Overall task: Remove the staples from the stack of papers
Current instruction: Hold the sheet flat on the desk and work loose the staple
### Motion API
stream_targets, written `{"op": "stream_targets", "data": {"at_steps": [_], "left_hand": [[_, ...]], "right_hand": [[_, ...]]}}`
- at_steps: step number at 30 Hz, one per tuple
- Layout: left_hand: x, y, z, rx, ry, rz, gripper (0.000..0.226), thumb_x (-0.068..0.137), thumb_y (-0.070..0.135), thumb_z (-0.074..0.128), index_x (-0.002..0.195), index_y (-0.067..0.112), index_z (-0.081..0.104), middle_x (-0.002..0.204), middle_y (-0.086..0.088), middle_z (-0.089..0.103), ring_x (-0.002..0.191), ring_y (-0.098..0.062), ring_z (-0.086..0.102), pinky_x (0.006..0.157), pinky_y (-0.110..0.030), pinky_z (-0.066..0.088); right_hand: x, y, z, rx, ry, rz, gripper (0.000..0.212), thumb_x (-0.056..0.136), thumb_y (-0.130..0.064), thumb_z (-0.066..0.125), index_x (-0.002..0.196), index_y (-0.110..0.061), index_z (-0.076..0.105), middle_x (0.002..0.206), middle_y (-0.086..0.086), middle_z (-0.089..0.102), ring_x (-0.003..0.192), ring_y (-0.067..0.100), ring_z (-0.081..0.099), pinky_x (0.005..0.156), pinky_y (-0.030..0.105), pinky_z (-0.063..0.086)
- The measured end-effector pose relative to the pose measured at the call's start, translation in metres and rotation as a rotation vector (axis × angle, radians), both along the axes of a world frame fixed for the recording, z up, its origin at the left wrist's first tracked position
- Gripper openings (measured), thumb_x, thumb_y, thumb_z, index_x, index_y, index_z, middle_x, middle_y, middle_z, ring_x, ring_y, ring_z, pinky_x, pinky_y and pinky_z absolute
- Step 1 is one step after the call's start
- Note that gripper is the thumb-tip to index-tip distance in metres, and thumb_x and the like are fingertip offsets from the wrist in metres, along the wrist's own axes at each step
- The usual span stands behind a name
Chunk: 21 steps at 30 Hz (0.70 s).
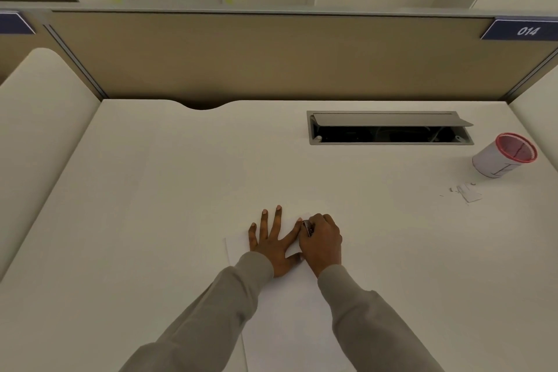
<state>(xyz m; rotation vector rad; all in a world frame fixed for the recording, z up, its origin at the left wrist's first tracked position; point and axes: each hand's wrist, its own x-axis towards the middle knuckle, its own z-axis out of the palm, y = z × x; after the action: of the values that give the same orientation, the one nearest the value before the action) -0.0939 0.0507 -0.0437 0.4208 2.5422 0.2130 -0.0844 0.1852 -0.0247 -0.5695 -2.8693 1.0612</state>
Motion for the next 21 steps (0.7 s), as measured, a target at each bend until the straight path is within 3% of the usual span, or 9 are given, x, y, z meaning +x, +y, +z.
{"op": "stream_targets", "data": {"at_steps": [5,10,14,19,21], "left_hand": [[0.0,0.001,0.002,-0.002,-0.005,0.005,0.082,0.09,0.078,0.033,0.148,0.055,-0.02,0.158,0.0,-0.041,0.144,-0.035,-0.037,0.116,-0.058,-0.014],[-0.001,0.002,0.0,-0.033,-0.004,-0.002,0.083,0.088,0.08,0.031,0.148,0.054,-0.021,0.158,-0.001,-0.04,0.144,-0.036,-0.037,0.116,-0.06,-0.013],[-0.001,0.003,0.0,-0.041,-0.009,0.004,0.082,0.09,0.077,0.031,0.148,0.054,-0.022,0.158,-0.001,-0.04,0.144,-0.037,-0.036,0.116,-0.06,-0.013],[-0.001,0.002,0.003,-0.039,-0.011,-0.009,0.08,0.091,0.075,0.03,0.147,0.054,-0.023,0.158,-0.001,-0.04,0.144,-0.037,-0.036,0.116,-0.06,-0.012],[-0.001,0.001,0.003,-0.042,-0.012,-0.017,0.079,0.092,0.074,0.03,0.146,0.054,-0.024,0.157,-0.001,-0.041,0.144,-0.036,-0.037,0.116,-0.06,-0.013]], "right_hand": [[-0.003,-0.001,-0.004,-0.063,0.001,-0.09,0.016,0.09,-0.021,0.063,0.08,-0.01,0.059,0.081,0.001,0.058,0.069,0.021,0.056,0.064,0.03,0.039],[-0.007,0.003,-0.008,-0.216,0.002,-0.213,0.015,0.086,-0.025,0.068,0.079,-0.012,0.067,0.074,0.0,0.067,0.073,0.018,0.064,0.067,0.03,0.051],[-0.006,0.003,-0.006,-0.297,0.018,-0.257,0.015,0.087,-0.023,0.07,0.078,-0.011,0.07,0.072,-0.001,0.069,0.073,0.017,0.066,0.069,0.024,0.047],[-0.004,0.006,0.002,-0.366,0.043,-0.391,0.016,0.091,-0.025,0.065,0.08,-0.013,0.068,0.074,0.0,0.068,0.072,0.014,0.063,0.077,0.03,0.051],[-0.001,0.011,0.001,-0.318,0.078,-0.342,0.014,0.09,-0.025,0.067,0.083,-0.014,0.068,0.078,-0.001,0.067,0.072,0.013,0.062,0.077,0.032,0.053]]}}
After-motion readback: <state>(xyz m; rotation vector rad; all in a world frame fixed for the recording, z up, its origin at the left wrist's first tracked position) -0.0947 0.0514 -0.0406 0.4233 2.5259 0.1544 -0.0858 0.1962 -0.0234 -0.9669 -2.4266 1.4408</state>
